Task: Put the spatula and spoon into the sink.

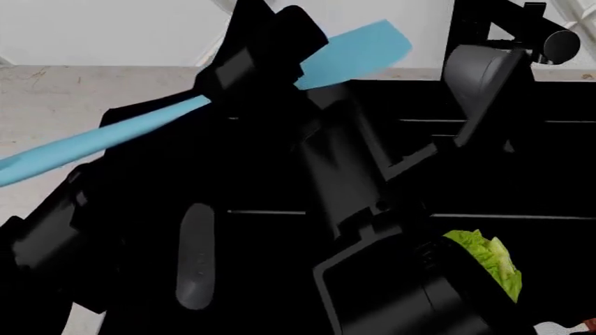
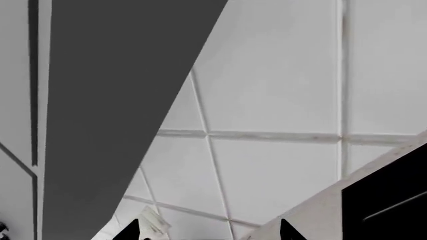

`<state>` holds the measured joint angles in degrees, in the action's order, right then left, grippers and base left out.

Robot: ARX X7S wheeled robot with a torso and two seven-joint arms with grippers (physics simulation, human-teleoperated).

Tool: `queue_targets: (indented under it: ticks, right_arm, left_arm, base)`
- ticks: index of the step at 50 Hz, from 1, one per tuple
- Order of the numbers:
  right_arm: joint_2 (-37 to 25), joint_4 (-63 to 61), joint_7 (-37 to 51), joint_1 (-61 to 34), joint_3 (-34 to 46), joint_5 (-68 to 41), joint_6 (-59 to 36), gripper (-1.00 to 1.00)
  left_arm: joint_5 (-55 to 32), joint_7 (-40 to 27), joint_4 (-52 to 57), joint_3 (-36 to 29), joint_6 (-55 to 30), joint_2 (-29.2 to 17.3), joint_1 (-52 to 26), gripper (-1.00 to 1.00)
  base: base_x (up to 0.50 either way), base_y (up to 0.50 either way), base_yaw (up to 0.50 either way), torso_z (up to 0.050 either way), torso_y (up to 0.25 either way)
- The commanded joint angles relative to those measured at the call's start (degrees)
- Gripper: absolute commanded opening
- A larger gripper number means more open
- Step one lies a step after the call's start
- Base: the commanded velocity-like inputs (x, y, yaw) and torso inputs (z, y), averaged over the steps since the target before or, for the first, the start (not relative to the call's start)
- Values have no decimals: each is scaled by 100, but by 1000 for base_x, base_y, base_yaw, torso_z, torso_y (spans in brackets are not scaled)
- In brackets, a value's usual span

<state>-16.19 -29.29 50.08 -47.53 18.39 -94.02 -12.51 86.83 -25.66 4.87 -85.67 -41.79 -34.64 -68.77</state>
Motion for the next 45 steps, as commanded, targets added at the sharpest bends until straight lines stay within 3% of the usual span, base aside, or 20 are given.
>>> queue_targets:
  ticks: [1,3,4,17,26,27,39,45]
  right_arm:
    - [136,316,-175,-66,100,-139,35,100]
    - [125,341,-205,-98,90,-106,43,100]
    - [75,321,-237,-117,119,129,32,-100]
    - [-81,172,-69,-138,117,329,26,-100]
    - [-304,374,106,-1253,211,119,-441,-100]
    - [-336,432,112,-1419,207,114,-491,-100]
    - [-541,900,81,-2674,252,117,-901,-100]
    - [-712,1256,83,-3263,360,174,-1208,-100]
  left_arm:
    - [250,-25,205,-44,-51,50,-4,-100]
    - [230,-39,204,-39,-52,49,12,-100]
    - [210,-60,178,-34,-61,53,34,-100]
    - [181,-40,169,-35,-39,48,80,-100]
    - [206,138,648,-31,-149,-222,262,-100]
    - [285,215,802,-44,-175,-283,286,100]
    - [908,1072,2603,-456,-214,-866,934,100]
    - [288,1650,3714,-555,-541,-1126,1486,100]
  base:
    - [0,0,0,0,0]
    - [0,0,0,0,0]
    - [0,0,0,0,0]
    - [0,0,0,0,0]
    - [0,0,0,0,0]
    - [0,0,0,0,0]
    - [0,0,0,0,0]
    - [0,0,0,0,0]
